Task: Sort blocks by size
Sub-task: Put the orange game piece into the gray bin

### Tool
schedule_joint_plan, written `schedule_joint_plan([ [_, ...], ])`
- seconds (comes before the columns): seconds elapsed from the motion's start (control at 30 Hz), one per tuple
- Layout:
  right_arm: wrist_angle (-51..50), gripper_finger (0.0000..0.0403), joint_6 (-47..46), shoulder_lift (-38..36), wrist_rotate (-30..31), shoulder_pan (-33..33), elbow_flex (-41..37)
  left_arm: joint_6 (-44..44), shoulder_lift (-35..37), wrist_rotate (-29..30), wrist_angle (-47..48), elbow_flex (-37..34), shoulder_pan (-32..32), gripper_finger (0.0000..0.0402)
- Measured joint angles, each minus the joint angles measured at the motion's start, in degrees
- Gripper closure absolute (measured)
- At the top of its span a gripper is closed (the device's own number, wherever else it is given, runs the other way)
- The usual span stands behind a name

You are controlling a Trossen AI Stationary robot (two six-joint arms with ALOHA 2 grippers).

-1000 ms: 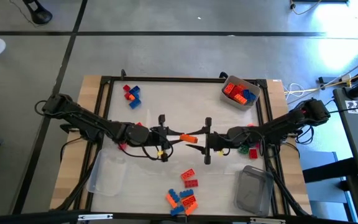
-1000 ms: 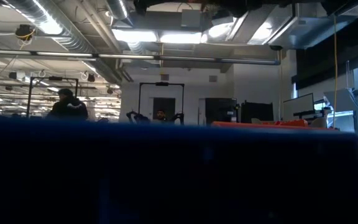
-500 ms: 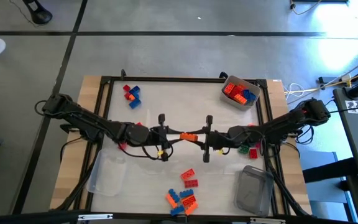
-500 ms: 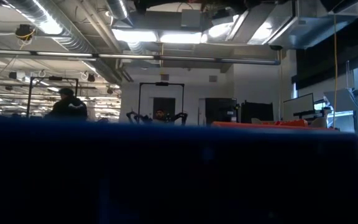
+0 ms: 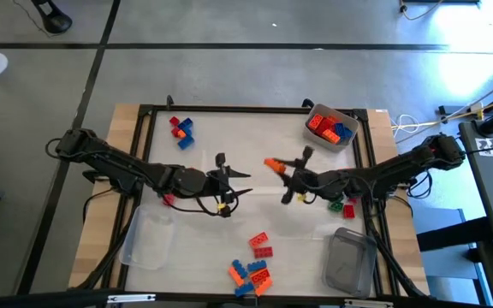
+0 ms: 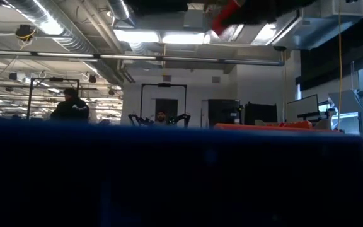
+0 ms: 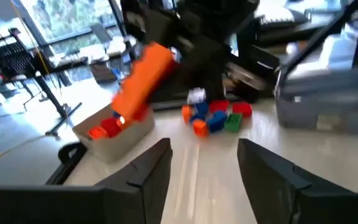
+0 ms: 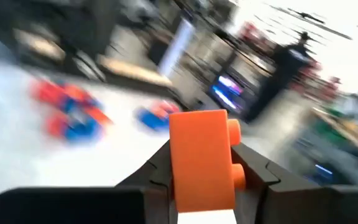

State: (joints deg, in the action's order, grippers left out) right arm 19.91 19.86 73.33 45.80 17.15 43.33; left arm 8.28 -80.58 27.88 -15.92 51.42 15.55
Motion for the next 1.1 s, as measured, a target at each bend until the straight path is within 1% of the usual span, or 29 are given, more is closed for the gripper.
schedule_joint_plan([
  [0.07, -4.5, 0.0308, 0.1, -1.2, 5.0, -0.9, 0.0, 0.1, -0.1, 0.0, 1.3, 0.0, 0.0, 0.0228],
  [0.13, -9.0, 0.0309, -0.3, -2.5, 7.5, -2.8, 0.0, 0.6, -0.1, 0.0, 1.9, 0.0, 0.0, 0.0230],
  [0.23, -15.3, 0.0305, -2.2, -3.4, 8.1, -7.6, 0.0, 0.8, -0.1, 0.0, 2.0, 0.0, 0.0, 0.0234],
  [0.37, -22.3, 0.0304, -4.5, -3.8, 6.7, -15.4, 0.0, 0.8, -0.1, 0.0, 2.1, 0.0, 0.0, 0.0234],
  [0.67, -35.5, 0.0304, -11.1, -3.7, -6.2, -33.1, 0.0, 0.7, -0.1, 0.0, 2.5, 0.0, 0.0, 0.0233],
  [0.9, -42.8, 0.0303, -14.3, -3.7, -15.0, -43.9, 0.2, 0.7, -0.1, 0.1, 3.4, 0.0, 0.0, 0.0233],
  [1.0, -47.9, 0.0303, -15.4, -3.7, -16.6, -47.5, 2.0, 0.7, -0.1, 0.1, 3.4, 0.0, -0.4, 0.0233],
  [1.1, -52.4, 0.0302, -15.5, -3.7, -17.3, -49.7, 4.9, 0.5, -0.1, 0.1, 3.4, 0.0, -1.0, 0.0233],
])
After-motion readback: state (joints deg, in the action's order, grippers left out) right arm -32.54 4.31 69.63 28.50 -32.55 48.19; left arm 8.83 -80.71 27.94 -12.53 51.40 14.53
